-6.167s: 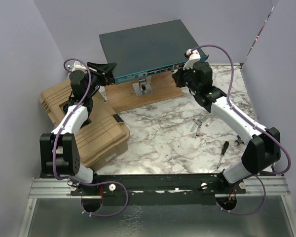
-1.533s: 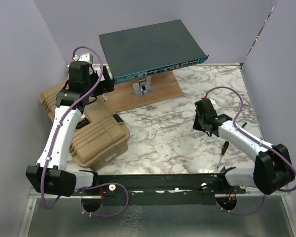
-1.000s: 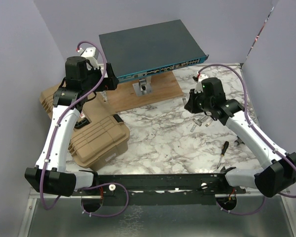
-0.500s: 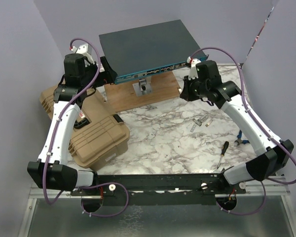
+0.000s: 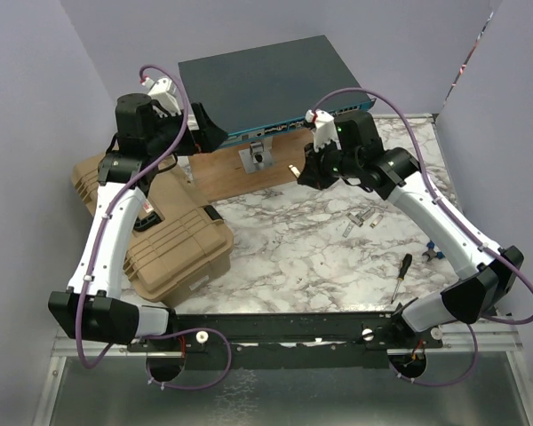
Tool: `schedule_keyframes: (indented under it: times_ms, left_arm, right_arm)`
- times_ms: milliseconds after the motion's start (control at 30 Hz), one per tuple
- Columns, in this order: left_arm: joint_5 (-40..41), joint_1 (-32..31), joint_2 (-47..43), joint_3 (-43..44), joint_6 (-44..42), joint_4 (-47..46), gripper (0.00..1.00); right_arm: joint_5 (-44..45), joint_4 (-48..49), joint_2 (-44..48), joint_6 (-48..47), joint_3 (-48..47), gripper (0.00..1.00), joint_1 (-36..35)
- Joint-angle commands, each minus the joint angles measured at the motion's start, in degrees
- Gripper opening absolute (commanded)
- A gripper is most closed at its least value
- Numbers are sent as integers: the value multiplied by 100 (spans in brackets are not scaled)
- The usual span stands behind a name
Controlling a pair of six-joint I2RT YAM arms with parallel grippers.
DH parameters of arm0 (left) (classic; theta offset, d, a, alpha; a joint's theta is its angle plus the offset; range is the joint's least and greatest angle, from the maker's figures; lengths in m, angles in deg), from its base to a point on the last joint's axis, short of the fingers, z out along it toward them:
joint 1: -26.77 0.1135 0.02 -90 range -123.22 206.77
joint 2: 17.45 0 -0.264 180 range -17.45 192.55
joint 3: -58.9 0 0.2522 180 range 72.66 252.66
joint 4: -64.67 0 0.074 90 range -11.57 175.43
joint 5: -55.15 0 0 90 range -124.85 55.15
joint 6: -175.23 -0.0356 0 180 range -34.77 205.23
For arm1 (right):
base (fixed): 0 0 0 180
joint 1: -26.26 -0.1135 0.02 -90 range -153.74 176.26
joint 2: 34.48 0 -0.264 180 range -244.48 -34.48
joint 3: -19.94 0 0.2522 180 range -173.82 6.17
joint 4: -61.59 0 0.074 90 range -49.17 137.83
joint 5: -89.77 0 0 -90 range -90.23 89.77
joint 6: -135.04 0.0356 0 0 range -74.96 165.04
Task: Insert the plug into the switch port
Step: Adjust the plug.
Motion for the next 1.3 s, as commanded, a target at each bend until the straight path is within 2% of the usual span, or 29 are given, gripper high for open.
schedule_keyframes:
  times_ms: [0,300,533,733,833,1033,1267]
  left_arm:
    - [-1221,-229,-305,-195,-871,-273,99]
    - [-3003,-567,-527,-1065,-2609,-911,99]
    - [-3758,-1161,-895,-1658,-4266,-1287,98]
    - [-4487,-1342,-921,-1740,-4783,-1293,92]
    - [-4524,-1392,-865,-1716,-4781,-1299,91]
    - [-3553,-1395,-1040,-1835,-4647,-1303,94]
    - [-2996,-1387,-1689,-2032,-4672,-1304,96]
  right_arm:
    - [-1287,608,-33,-363,-154,1,-65]
    - [-2519,845,-114,-596,-327,0,-90]
    - [-2980,818,-68,-902,-292,1,-141]
    - [-3185,794,-37,-1108,-270,1,-233]
    - [-3142,893,-60,-1116,-229,1,-276]
    - [-2919,947,-147,-1140,-196,1,-284]
    - [-3119,839,-44,-1282,-109,1,-293]
